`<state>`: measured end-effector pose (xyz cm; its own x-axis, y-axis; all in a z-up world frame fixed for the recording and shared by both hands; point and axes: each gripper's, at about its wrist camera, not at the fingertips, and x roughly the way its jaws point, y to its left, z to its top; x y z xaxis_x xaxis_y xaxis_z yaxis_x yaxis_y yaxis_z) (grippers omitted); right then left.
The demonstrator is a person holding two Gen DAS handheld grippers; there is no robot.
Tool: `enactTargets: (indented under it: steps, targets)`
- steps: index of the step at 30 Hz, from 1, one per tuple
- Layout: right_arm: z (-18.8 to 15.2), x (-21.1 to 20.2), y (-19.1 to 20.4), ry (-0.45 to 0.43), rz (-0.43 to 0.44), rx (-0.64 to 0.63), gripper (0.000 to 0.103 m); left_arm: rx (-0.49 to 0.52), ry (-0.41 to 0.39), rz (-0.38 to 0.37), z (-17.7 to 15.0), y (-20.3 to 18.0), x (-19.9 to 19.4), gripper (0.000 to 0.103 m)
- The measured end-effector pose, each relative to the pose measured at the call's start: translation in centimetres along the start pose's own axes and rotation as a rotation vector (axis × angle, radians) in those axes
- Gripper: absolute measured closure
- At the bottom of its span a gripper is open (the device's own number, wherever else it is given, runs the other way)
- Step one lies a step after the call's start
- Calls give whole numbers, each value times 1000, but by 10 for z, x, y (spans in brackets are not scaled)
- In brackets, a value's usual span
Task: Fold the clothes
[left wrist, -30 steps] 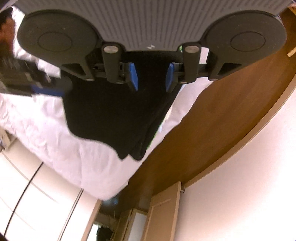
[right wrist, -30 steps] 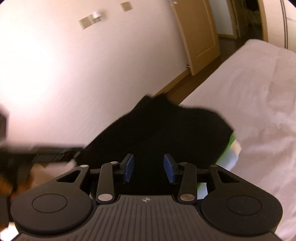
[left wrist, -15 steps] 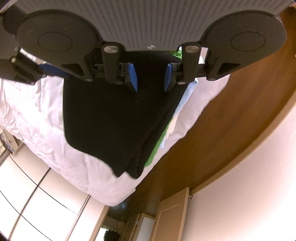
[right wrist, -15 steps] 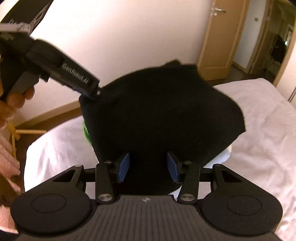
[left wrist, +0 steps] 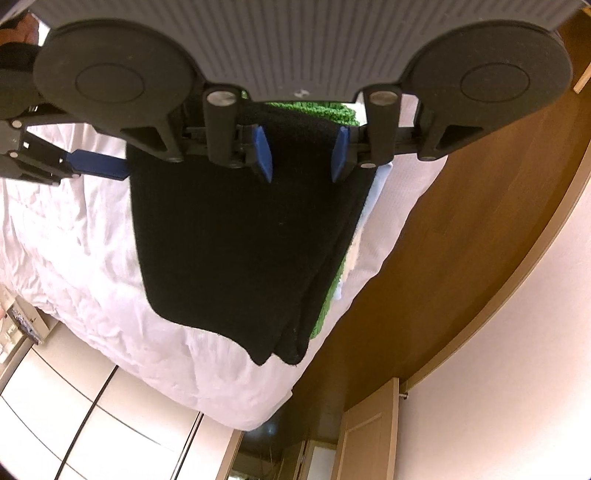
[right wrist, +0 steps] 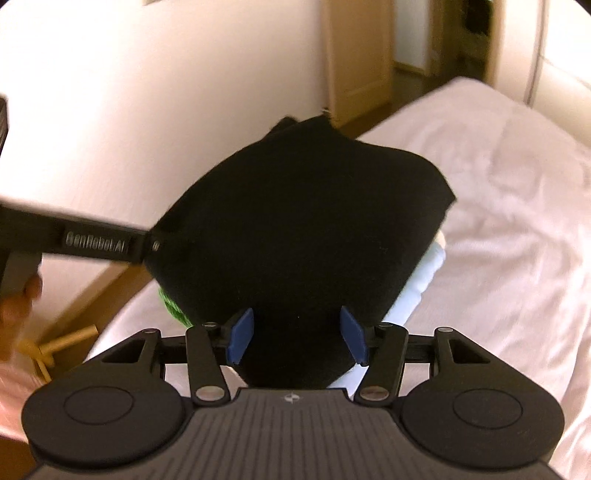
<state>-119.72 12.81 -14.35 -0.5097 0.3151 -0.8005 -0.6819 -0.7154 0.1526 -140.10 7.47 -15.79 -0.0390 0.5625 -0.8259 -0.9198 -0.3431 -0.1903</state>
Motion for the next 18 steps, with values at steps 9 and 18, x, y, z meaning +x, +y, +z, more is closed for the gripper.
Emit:
enactTargets:
  steps: [9,18]
  targets:
    - [-2,-54,-2,53,-25,226,11,57,21,121,9,-22,-63,35]
    - [-23,-99,5,52,-62,247,2,52,-13,192,-9,-48,-119,18]
